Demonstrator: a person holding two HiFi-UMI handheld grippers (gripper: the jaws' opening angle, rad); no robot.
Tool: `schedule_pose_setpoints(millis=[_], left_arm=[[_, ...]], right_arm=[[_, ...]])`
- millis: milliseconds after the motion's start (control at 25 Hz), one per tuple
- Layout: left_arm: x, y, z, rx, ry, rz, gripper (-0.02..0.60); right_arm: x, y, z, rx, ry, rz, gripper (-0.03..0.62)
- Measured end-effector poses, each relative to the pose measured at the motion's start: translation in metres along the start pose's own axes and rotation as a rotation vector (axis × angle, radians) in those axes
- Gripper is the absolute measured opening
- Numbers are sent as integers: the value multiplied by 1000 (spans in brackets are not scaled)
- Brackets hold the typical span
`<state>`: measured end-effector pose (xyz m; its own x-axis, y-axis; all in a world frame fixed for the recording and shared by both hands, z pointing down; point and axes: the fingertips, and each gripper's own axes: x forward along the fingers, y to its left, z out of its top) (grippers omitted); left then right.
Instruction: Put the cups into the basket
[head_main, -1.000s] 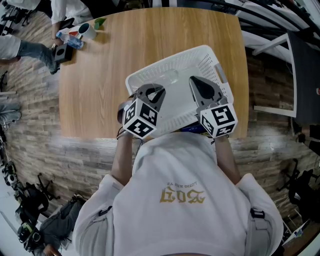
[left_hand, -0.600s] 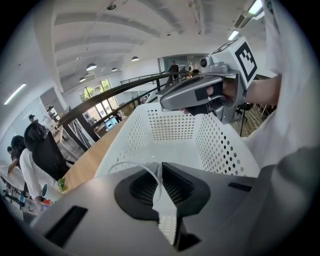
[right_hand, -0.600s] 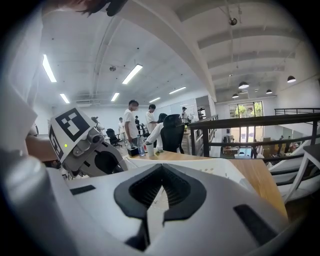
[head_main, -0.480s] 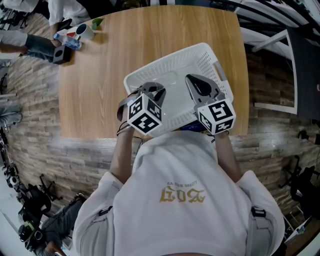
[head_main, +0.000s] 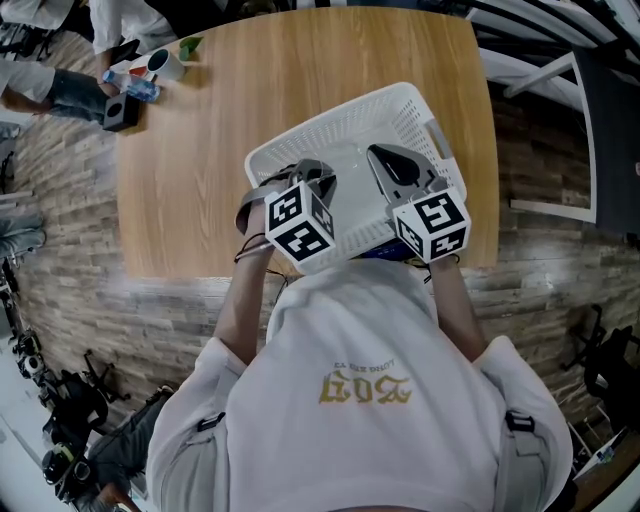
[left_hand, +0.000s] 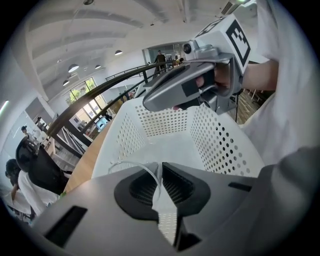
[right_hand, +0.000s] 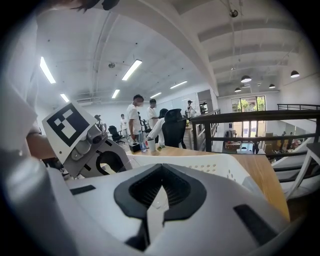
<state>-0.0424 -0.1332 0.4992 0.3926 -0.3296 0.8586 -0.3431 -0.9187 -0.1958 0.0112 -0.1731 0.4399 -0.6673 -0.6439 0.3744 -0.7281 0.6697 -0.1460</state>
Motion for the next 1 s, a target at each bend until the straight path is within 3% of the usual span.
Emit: schedule_pose_setpoints(millis=[560, 1000], left_arm=[[27, -19, -4, 157, 105, -99, 31], [40, -21, -9, 165, 133, -142, 32]], right_arm=[[16, -4, -12, -7, 95, 31, 11], [34, -4, -20, -32, 165, 63, 11]])
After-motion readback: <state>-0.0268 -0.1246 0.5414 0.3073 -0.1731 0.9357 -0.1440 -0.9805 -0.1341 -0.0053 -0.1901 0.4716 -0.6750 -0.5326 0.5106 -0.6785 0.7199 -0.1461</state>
